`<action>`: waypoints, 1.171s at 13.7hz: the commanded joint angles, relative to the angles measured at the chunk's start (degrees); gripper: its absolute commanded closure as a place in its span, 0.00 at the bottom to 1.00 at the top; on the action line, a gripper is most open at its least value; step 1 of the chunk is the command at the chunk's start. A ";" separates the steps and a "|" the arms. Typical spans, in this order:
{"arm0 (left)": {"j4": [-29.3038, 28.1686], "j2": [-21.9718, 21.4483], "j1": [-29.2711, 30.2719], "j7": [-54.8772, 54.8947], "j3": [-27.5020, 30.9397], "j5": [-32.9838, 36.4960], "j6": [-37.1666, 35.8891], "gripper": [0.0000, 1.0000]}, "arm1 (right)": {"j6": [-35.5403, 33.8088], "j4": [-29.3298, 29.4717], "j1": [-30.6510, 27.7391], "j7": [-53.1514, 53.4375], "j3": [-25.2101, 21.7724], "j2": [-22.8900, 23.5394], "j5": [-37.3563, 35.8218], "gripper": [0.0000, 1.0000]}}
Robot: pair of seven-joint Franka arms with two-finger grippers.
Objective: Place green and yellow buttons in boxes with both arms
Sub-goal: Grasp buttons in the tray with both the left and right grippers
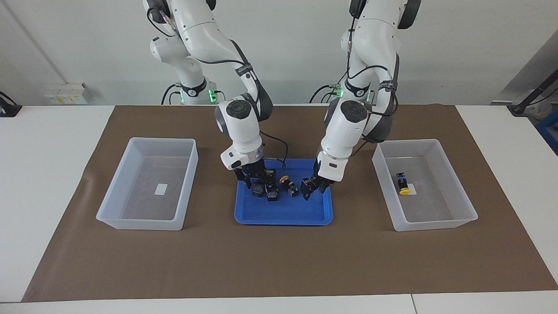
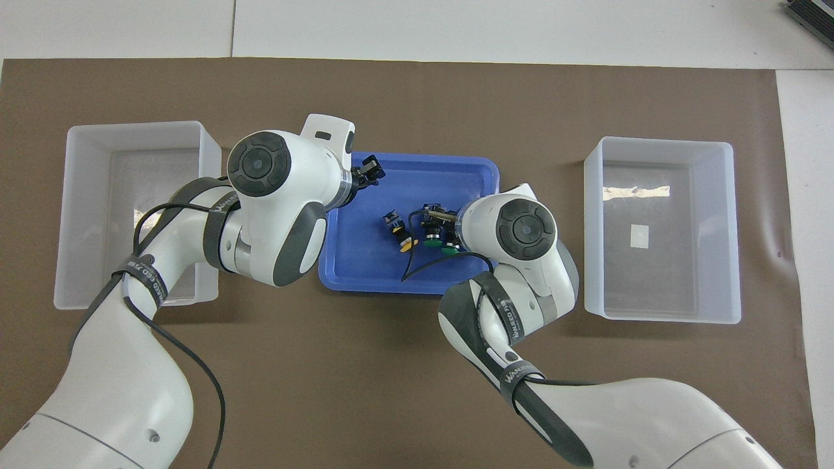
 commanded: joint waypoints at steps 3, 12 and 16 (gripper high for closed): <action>-2.38 0.49 -3.01 -1.92 0.82 -2.33 2.81 0.30 | 2.44 -2.93 -0.01 2.66 -0.14 -0.87 0.73 0.23; -8.36 0.40 -7.59 -1.56 0.73 -4.09 6.14 0.31 | 2.44 -2.14 -0.98 5.91 -0.41 -1.66 0.82 0.10; -10.21 0.40 -8.91 -1.74 0.73 -4.96 9.23 0.59 | 2.18 -3.02 -0.45 5.91 -0.32 -2.01 0.74 0.10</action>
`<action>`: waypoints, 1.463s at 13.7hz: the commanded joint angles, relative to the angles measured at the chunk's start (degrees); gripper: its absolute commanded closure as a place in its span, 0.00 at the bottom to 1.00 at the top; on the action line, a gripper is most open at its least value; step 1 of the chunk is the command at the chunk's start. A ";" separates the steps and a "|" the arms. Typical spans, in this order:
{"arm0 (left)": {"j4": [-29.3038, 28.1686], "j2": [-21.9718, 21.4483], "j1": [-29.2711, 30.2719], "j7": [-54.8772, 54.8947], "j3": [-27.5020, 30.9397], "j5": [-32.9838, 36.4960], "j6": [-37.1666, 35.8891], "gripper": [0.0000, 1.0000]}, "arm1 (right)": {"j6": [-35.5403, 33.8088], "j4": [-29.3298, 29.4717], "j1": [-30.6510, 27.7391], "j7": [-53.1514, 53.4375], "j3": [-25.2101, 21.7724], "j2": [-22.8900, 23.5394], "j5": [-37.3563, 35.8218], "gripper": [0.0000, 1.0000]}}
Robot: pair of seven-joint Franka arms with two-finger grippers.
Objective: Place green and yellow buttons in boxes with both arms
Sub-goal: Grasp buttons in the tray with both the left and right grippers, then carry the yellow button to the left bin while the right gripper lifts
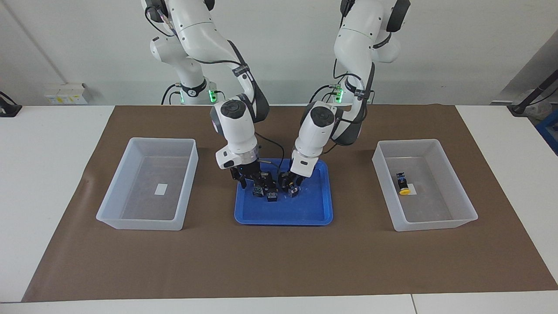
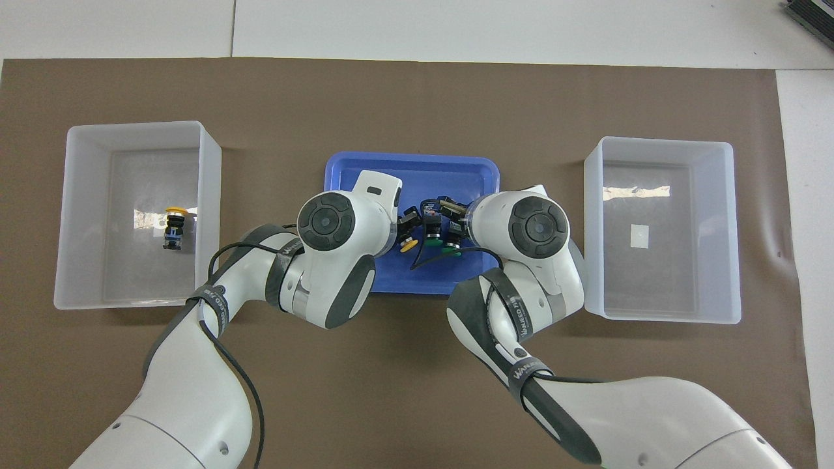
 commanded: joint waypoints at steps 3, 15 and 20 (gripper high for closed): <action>-2.46 -0.80 -1.95 -0.33 0.60 -2.05 2.53 0.87 | 1.26 -3.34 0.17 0.84 0.22 -1.62 0.73 0.15; 16.60 0.61 10.69 7.39 0.51 -1.88 -18.97 1.00 | 1.52 -3.87 0.17 0.66 0.57 -1.88 0.99 0.30; 23.64 -1.50 24.21 23.44 -0.37 -2.93 -37.69 1.00 | 1.44 -4.04 1.40 0.14 0.84 -2.06 1.08 0.56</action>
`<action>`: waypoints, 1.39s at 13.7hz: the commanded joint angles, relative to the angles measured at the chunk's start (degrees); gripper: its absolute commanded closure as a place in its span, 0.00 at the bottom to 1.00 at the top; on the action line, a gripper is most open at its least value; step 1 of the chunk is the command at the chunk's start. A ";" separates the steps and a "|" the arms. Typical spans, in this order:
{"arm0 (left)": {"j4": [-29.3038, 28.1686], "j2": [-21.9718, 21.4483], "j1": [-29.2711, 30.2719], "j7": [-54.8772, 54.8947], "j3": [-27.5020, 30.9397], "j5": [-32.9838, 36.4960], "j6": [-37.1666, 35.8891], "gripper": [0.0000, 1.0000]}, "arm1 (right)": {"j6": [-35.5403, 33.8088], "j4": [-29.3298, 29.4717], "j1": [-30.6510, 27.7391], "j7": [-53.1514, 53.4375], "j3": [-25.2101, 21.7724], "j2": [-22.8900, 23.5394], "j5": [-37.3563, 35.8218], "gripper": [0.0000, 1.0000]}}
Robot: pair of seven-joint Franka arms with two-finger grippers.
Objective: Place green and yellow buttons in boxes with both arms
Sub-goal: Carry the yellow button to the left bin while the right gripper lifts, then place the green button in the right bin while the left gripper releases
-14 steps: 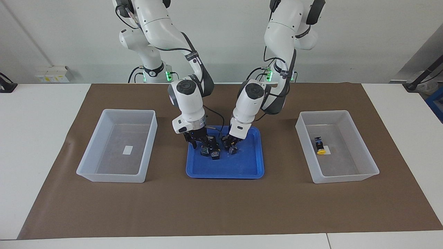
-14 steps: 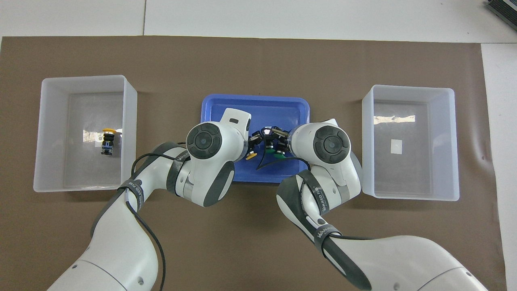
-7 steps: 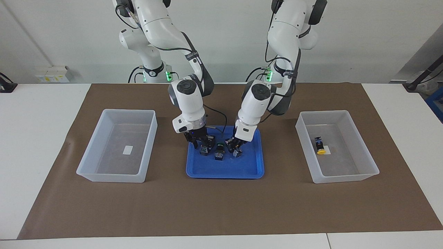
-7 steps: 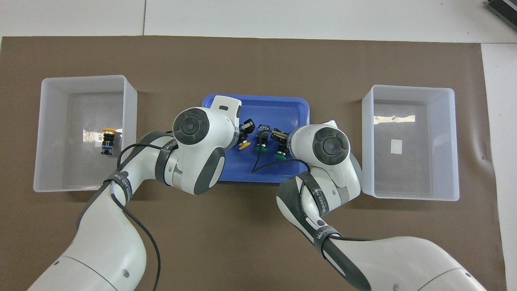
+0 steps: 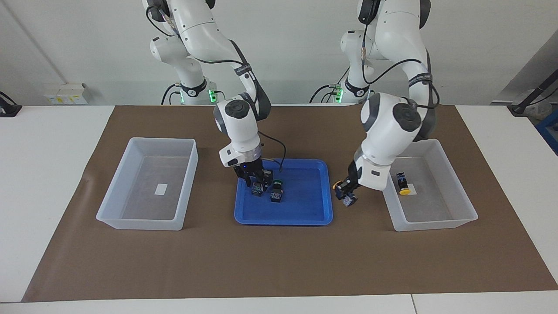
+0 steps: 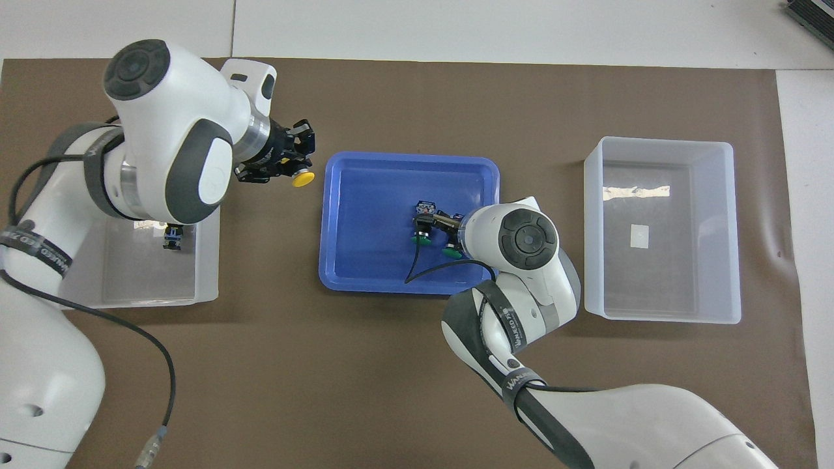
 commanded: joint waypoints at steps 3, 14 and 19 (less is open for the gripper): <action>1.37 -2.09 12.55 23.67 -0.23 -1.94 -10.06 1.00 | 0.99 -1.80 0.40 0.61 0.28 -1.77 1.06 1.00; -9.43 -1.84 21.44 50.07 0.39 5.53 5.65 1.00 | -15.00 -0.31 -14.34 -13.93 -0.51 -18.28 0.09 1.00; -16.01 -1.48 23.64 55.80 0.56 6.06 14.08 1.00 | -19.40 -1.53 -29.20 -43.01 -0.43 -18.47 0.18 1.00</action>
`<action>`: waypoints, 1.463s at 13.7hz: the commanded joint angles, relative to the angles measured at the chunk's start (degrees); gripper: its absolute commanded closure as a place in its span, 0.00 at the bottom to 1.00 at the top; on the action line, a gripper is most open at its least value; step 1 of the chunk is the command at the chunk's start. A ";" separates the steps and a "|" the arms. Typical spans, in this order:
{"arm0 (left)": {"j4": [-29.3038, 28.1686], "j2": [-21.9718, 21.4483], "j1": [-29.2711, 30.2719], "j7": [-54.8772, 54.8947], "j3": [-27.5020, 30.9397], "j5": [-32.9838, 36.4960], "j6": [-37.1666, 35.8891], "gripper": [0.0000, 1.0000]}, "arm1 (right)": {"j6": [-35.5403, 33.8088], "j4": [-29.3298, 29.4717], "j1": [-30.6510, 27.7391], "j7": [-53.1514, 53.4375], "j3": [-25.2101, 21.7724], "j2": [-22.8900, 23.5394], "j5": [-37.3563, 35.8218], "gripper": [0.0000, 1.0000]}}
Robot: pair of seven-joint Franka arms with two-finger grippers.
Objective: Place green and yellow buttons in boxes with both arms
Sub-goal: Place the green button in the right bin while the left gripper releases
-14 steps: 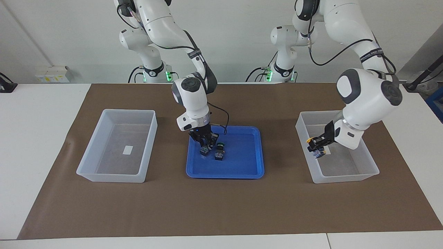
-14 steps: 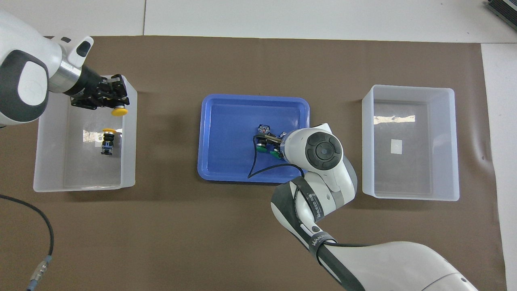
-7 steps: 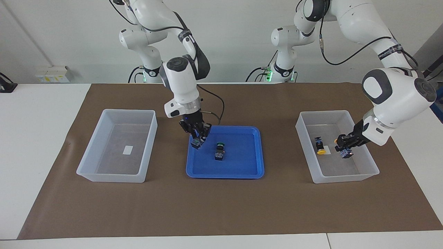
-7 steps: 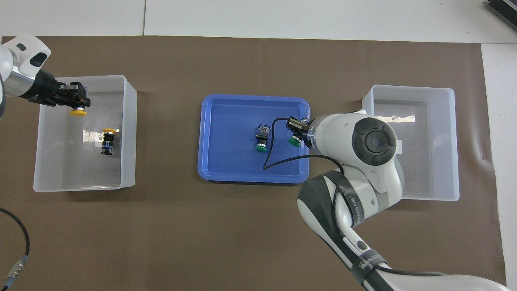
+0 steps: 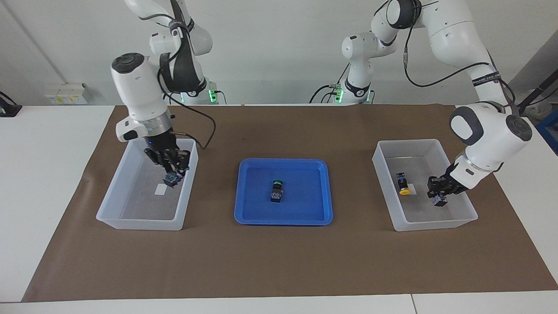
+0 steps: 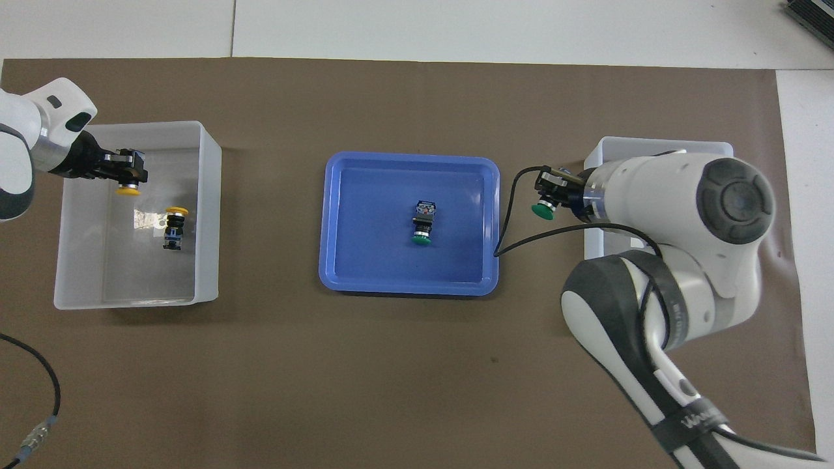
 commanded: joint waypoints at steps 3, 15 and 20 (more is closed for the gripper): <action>-8.84 -1.06 0.27 0.62 -0.30 1.08 9.85 1.00 | 0.15 -5.03 -9.09 -18.96 0.83 1.29 0.94 1.00; 2.00 -1.33 -1.83 0.35 -0.22 1.16 -5.82 0.13 | 9.74 -7.43 -7.52 -16.96 0.92 7.28 5.78 0.00; 19.76 -1.76 -2.10 -3.23 -0.13 3.26 -30.60 0.15 | 4.66 0.81 -1.82 -11.71 1.53 5.95 5.69 0.00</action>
